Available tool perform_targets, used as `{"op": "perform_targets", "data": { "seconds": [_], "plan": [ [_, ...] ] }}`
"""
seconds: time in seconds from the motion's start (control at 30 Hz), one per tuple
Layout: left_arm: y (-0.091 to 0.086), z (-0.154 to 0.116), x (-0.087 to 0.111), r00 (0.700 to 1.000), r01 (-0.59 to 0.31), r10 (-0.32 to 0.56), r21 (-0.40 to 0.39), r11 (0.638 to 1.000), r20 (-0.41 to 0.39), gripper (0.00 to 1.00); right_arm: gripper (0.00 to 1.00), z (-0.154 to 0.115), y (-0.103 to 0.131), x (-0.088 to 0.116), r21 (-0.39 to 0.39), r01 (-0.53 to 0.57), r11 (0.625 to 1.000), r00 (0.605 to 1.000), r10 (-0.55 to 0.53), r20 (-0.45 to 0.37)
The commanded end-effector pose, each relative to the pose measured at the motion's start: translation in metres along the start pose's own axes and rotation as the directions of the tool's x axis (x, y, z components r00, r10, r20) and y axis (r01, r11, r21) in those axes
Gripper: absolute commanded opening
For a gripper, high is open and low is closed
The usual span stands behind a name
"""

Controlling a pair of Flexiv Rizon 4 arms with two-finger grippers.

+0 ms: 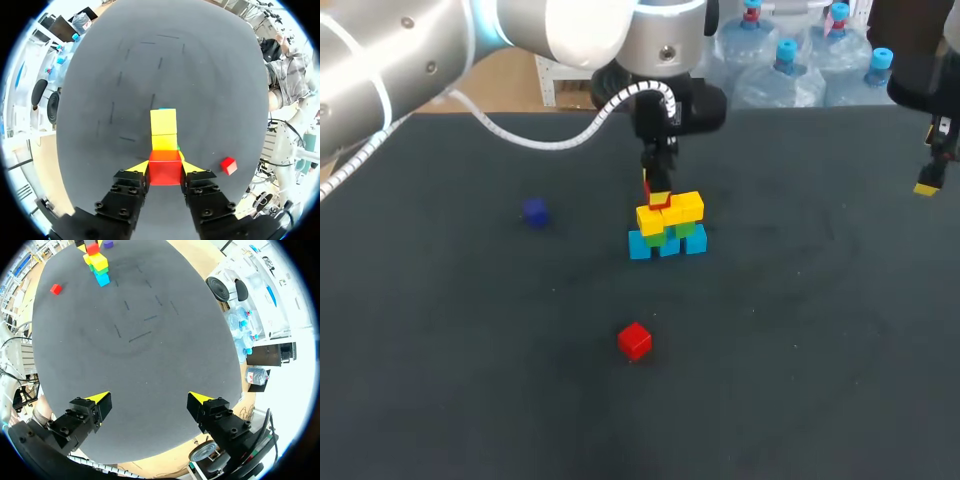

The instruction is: Place the blue cubes, place green cubes on the blue cubes, place the yellow cubes on the green cubes, then place the red cubes on the yellow cubes, and place purple cube on the red cubes.

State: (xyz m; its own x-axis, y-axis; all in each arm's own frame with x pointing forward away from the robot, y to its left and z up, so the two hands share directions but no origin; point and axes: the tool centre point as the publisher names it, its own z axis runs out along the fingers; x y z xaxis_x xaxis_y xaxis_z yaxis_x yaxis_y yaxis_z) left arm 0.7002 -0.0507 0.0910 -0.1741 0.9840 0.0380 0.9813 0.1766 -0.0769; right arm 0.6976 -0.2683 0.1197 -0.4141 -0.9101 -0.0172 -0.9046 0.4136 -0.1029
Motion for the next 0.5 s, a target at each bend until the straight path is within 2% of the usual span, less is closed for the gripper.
{"op": "perform_targets", "data": {
  "seconds": [0.03, 0.5],
  "plan": [
    [0.0017, 0.0007, -0.002, 1.0, -0.003, 0.003, 0.005, 1.0, -0.002, 0.0, 1.0, 0.0007, -0.0009, -0.0001, -0.001, 0.001, 1.0, 1.0, -0.001, 0.001],
    [0.0017, 0.0001, -0.0045, 1.0, -0.014, 0.014, 0.014, 1.0, -0.005, 0.0, 1.0, 0.0007, -0.0009, -0.0001, -0.001, 0.001, 1.0, 1.0, -0.001, 0.001]
  ]
}}
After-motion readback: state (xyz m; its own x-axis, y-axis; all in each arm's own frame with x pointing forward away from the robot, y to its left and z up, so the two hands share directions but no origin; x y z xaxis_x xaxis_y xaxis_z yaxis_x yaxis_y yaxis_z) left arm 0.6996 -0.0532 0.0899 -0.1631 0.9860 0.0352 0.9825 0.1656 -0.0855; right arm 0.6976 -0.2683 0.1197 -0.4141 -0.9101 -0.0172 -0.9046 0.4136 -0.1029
